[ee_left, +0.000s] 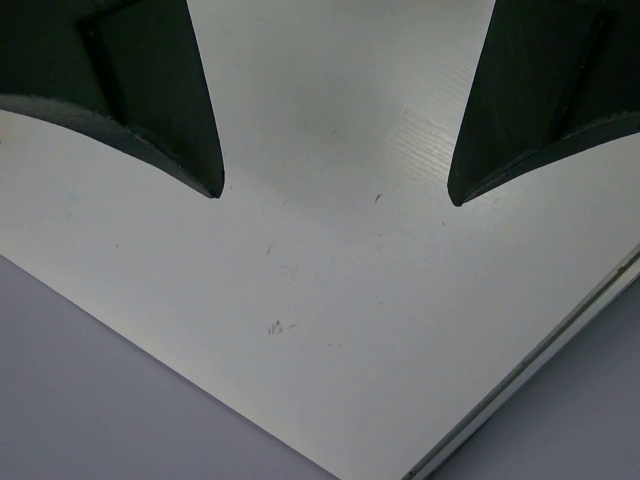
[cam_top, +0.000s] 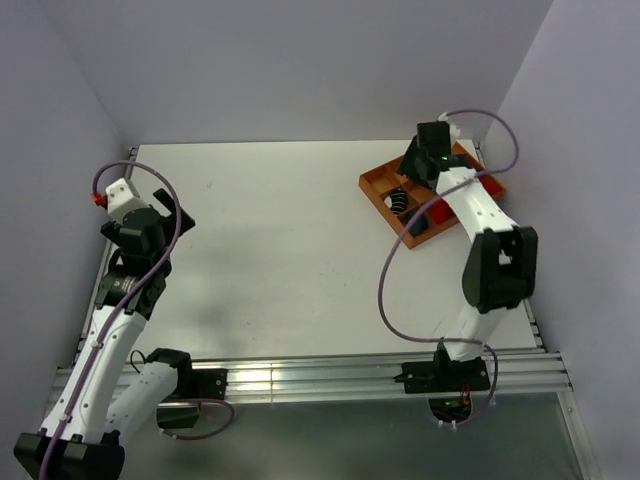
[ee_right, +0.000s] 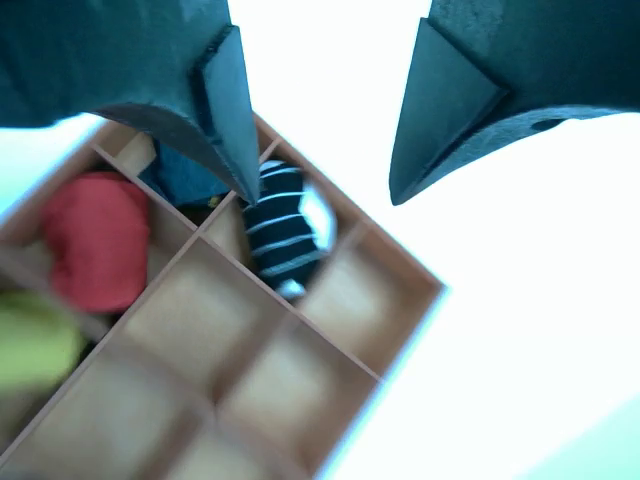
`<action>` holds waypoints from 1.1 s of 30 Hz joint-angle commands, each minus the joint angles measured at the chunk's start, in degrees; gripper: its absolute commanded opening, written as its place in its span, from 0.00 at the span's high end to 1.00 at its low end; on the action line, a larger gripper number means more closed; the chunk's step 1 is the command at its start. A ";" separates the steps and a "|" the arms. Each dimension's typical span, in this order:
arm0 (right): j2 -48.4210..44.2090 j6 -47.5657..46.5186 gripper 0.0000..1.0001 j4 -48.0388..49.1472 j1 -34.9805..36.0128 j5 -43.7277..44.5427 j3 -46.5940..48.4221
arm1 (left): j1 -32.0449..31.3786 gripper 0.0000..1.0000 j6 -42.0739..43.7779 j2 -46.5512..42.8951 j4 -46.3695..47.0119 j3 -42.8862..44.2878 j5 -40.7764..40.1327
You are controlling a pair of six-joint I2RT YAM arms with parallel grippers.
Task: Roll the socks
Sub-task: Reset both arms
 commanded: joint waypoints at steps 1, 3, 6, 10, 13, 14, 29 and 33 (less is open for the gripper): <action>-13.75 -2.78 0.37 -0.37 -0.53 2.92 -0.34 | -0.27 0.00 0.97 -2.56 1.96 0.09 -0.50; -20.87 -3.57 0.34 -2.47 -0.53 5.36 -1.40 | -0.44 0.01 1.05 -3.61 1.87 0.26 -0.94; -31.32 -4.36 0.30 -4.41 -0.61 8.10 -4.30 | -1.23 0.01 1.14 -4.76 1.00 1.23 -2.08; -45.30 -5.59 0.23 -6.87 -0.53 14.58 -9.21 | -3.34 0.00 1.67 -5.99 -1.54 4.65 -3.31; -56.63 -6.64 0.13 -7.14 -0.61 16.10 -13.44 | -4.40 0.01 1.41 -7.74 -3.66 6.24 -2.70; -62.23 -6.82 0.09 -7.23 -0.53 16.10 -14.49 | -4.48 0.00 1.15 -8.09 -4.10 6.50 -2.26; -94.97 -15.96 0.00 -7.76 -0.44 15.93 -31.37 | -4.66 0.01 0.27 -22.33 -5.07 -0.26 -2.34; -98.05 -15.87 0.00 -6.18 -0.44 15.93 -35.84 | -4.66 0.01 -0.61 -25.23 -3.32 -4.91 -4.54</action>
